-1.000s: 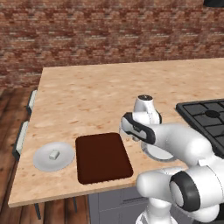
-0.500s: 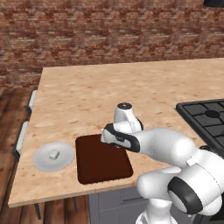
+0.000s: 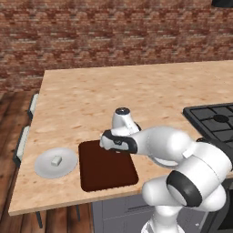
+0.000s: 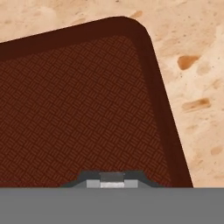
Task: Move the dessert items from the plates to the tray.
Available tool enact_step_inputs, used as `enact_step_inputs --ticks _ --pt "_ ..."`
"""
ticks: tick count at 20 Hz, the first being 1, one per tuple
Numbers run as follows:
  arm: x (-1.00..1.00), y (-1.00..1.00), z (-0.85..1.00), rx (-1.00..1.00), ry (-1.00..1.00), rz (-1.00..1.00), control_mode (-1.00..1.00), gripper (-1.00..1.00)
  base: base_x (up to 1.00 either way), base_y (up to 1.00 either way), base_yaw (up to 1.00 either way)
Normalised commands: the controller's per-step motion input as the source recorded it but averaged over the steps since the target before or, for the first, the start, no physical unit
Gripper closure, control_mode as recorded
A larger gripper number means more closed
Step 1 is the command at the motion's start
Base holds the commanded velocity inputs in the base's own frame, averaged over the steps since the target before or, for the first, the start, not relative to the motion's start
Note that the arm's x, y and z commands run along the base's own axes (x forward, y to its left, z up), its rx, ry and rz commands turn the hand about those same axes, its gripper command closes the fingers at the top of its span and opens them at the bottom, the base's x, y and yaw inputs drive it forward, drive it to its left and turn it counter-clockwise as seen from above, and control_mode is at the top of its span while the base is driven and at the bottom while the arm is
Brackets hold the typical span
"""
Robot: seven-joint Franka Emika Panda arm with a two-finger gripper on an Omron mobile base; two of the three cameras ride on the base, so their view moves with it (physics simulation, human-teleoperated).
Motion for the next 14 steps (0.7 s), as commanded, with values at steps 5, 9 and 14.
enact_step_inputs --ticks 5,9,14 --pt "0.0 0.0 0.0 0.0 0.0 0.0 -1.0 -1.0 0.0 0.0 0.0" --pt "0.0 0.0 0.0 0.0 0.0 0.0 -1.0 -1.0 0.0 0.0 0.0" --pt "0.0 0.38 0.1 0.05 0.0 0.0 -1.0 -1.0 0.0 0.0 0.0"
